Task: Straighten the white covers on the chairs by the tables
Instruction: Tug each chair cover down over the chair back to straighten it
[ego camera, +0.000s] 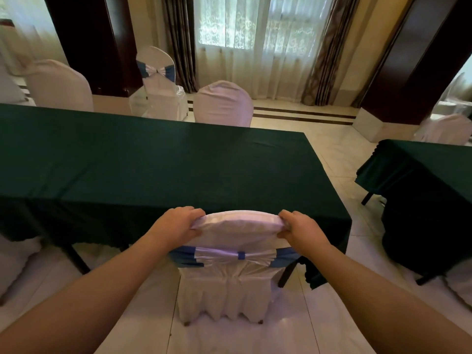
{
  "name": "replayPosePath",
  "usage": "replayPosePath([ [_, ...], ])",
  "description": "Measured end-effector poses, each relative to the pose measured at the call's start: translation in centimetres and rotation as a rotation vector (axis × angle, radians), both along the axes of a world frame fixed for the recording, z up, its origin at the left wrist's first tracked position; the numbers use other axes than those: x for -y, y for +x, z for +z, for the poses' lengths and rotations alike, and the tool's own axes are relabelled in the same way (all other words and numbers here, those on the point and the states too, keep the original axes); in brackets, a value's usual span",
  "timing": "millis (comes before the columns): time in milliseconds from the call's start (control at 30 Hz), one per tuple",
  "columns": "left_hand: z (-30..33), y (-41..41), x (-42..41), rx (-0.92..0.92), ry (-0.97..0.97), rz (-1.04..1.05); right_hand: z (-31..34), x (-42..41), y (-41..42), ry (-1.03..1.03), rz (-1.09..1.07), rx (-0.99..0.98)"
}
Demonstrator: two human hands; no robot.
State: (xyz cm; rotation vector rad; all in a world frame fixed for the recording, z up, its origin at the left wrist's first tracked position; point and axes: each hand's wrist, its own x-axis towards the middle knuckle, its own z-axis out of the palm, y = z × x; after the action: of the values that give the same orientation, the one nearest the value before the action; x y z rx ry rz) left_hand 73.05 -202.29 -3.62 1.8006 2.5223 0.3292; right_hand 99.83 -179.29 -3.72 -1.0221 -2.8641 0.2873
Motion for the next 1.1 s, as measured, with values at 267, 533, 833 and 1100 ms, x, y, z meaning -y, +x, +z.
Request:
replayPosePath([
  [267, -0.1, -3.2, 1.2, -0.004, 0.031, 0.008, -0.8, 1.5, -2.6, 0.028, -0.025, -0.019],
  [533, -0.1, -4.7, 0.7, 0.025, 0.046, 0.037, -1.2, 1.3, -4.4, 0.049, -0.039, -0.051],
  [833, -0.5, -5.5, -0.1, 0.049, 0.075, 0.06, -1.1, 0.1, -5.6, 0.05, -0.018, -0.031],
  [1100, -0.7, -6.4, -0.5, 0.061, 0.078, 0.09, -1.4, -0.5, -6.7, 0.052, -0.014, -0.019],
])
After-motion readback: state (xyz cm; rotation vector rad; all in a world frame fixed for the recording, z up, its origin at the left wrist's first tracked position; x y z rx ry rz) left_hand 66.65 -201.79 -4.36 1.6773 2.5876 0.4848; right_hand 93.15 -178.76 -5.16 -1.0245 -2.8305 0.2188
